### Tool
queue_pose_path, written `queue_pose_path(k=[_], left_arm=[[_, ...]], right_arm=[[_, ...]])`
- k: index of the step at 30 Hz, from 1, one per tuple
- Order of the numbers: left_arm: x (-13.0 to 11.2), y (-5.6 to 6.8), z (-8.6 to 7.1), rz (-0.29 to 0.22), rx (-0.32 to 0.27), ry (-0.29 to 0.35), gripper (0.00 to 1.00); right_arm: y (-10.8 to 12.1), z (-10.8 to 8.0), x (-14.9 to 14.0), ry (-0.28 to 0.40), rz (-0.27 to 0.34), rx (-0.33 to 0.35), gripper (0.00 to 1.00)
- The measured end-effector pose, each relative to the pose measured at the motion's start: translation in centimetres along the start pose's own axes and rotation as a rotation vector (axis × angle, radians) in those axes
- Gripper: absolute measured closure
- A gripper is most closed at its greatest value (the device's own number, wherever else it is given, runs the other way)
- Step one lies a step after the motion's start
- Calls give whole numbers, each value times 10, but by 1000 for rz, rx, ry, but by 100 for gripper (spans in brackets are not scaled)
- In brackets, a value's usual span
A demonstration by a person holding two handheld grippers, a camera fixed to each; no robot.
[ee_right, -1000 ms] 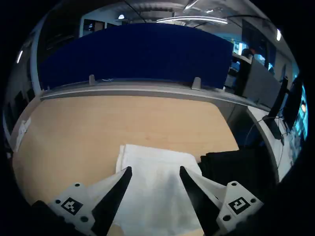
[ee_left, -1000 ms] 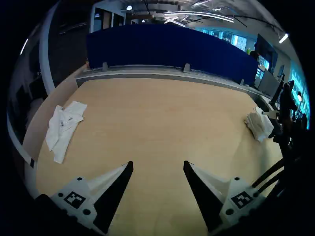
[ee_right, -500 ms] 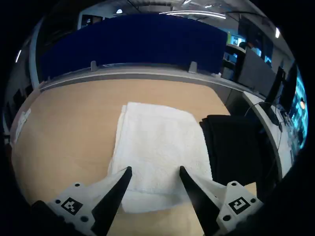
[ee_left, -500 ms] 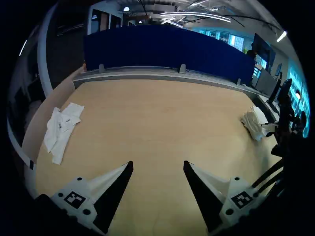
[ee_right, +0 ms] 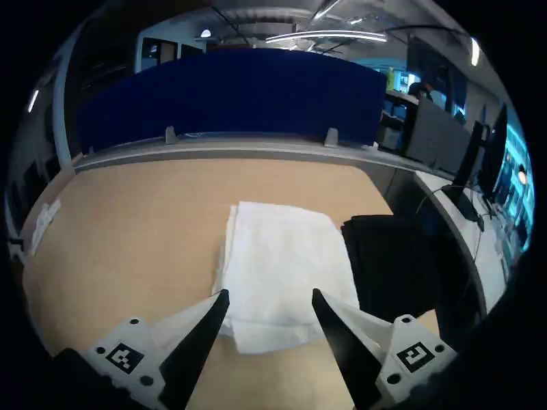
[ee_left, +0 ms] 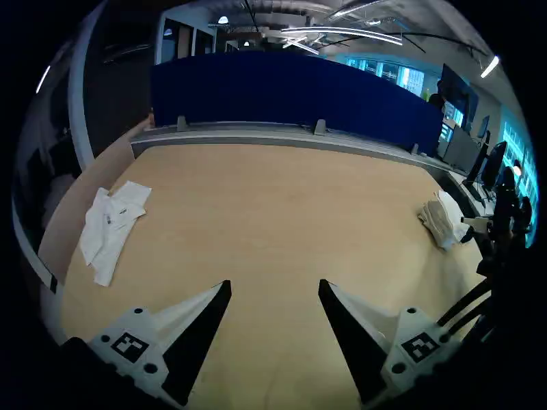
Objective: Fold towel
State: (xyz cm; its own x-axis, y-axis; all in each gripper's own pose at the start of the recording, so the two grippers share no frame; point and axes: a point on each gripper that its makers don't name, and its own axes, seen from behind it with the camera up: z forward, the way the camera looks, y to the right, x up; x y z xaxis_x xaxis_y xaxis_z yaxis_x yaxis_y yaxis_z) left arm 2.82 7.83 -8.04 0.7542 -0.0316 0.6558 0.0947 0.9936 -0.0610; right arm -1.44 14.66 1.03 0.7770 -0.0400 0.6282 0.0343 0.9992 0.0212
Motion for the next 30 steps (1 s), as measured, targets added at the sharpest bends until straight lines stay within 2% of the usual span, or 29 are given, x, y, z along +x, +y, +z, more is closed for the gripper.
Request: queue_pose_path(k=[5,11,14,18,21,23,26,30], left_arm=[[2,-4,0,-4,-12,12,5],[7,-8,0,8,-27,35,5],[10,-11,-1,4,-31,52,5],[16,-14,-2,-10,-46,85,5],[22,-16,-3,-24,-56,111,5],[26,-17,-4,-33,-61,126,5],[36,-20,-5,-38,-63,164,5],[54,-25,-7,-33,-59,233,5]], right_arm=[[-14,-33,-3,37,21,-2,6],[-29,-54,14,130,32,-26,6],[-44,-67,34,216,51,-18,6],[-67,-93,72,371,76,-7,6],[-82,-115,100,497,74,-11,6],[-94,-127,113,557,62,-11,5],[-112,-134,118,575,38,1,5],[-131,-132,117,552,25,10,5]])
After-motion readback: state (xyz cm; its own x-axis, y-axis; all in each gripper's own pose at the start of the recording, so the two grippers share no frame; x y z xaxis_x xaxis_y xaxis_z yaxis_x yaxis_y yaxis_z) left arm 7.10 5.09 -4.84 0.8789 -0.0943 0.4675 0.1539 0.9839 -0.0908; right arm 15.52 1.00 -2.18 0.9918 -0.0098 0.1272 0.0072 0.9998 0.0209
